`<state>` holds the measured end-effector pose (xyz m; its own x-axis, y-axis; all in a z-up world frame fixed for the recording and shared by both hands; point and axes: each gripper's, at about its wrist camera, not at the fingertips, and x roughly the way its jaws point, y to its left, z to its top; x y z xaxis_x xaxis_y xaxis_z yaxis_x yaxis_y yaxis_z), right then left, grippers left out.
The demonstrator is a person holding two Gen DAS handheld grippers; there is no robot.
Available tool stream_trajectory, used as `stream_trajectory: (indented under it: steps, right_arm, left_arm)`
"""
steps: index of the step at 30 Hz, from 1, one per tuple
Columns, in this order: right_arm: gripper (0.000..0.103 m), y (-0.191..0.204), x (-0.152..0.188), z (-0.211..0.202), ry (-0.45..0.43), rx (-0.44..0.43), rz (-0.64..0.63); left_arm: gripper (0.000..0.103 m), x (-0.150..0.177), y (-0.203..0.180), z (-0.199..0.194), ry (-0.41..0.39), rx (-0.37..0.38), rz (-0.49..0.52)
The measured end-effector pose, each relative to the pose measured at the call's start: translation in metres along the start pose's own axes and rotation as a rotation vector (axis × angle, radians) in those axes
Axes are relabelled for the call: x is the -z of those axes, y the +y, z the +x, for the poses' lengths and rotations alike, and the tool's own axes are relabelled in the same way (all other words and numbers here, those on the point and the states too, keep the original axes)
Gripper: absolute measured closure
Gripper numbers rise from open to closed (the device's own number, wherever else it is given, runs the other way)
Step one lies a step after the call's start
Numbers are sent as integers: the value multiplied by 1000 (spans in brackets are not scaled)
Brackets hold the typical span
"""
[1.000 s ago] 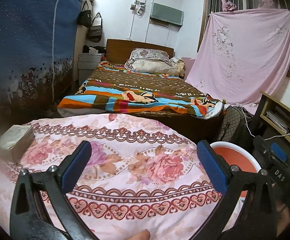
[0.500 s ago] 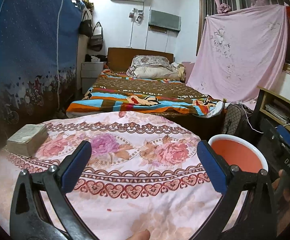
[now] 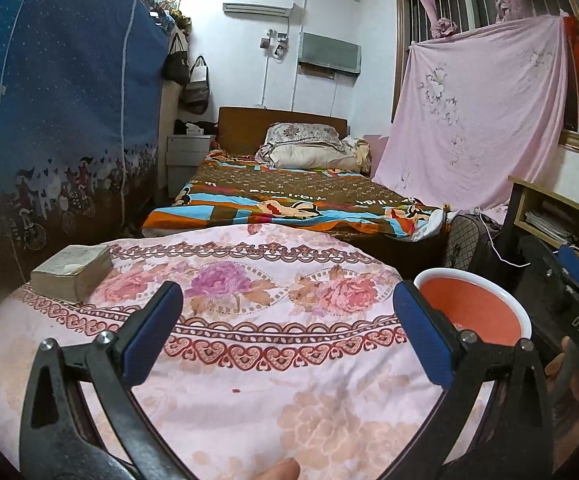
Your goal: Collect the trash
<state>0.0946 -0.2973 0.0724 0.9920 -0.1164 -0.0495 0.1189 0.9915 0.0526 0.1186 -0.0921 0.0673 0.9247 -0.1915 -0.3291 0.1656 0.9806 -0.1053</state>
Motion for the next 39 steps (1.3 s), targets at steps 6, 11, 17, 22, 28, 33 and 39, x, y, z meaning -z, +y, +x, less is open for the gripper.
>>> stream_trajectory:
  steps: [6,11,17,22,28,33,39]
  right_arm:
    - [0,8,1,-16,-3,0,-4]
    - [0,17,4,-28,0,-10,-7]
    - [0,29,6,-41,-9,-16,-10]
    - [0,38,6,-49,-25,-14,-10]
    - [0,44,8,-56,-29,-9,-17]
    - [0,50,14,-64,-23,-3,-17]
    - [0,57,26,-76,-13,16,-5]
  left_arm:
    - [11,5,6,-15,-21,-7,2]
    - [11,8,15,-27,-36,-9,-6]
    - [11,13,25,-39,-46,-21,-8]
    - [11,16,34,-47,-48,-28,-15]
    - [11,22,43,-55,-54,-37,-24]
    - [11,28,50,-62,-60,-49,-19]
    - [11,39,57,-68,-59,-65,-12]
